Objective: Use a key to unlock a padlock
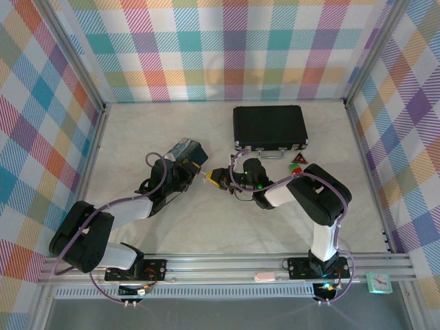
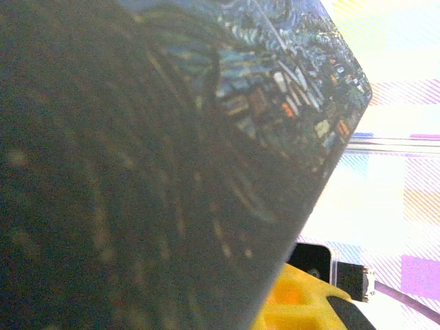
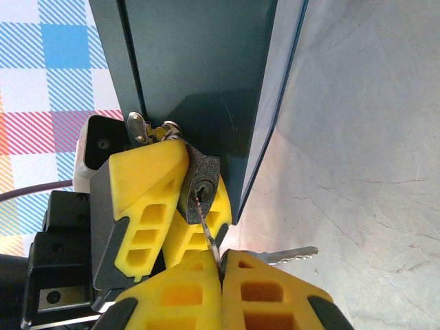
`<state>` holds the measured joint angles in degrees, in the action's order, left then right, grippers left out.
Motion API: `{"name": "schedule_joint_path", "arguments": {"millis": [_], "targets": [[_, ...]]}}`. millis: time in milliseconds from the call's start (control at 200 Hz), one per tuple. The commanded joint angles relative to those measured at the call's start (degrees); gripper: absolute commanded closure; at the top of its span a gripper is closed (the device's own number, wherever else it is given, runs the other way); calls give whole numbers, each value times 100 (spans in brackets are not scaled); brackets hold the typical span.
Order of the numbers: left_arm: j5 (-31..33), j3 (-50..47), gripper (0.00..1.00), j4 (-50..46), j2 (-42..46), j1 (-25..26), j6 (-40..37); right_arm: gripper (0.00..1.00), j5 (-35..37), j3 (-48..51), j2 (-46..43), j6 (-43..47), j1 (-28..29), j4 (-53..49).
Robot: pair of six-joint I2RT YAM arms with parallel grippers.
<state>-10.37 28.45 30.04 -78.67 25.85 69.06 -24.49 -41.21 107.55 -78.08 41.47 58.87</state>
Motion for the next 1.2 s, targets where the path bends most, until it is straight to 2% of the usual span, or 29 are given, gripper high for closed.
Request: {"name": "schedule_joint_path", "arguments": {"millis": [0,505,1000,1195], "targets": [[-220,144,100,365,19,118,55,100,-105,-281,-16,-128,189,296],[-97,175,100,508,-90,153,148,100,-68,-211,-299,-32,309,160],[-97,107,100,13,272,157,-118,100,-105,113,-912,510,168,-533],[-53,100,100,-61,327,155,-138,100,-104,142,-885,492,155,-641]]}}
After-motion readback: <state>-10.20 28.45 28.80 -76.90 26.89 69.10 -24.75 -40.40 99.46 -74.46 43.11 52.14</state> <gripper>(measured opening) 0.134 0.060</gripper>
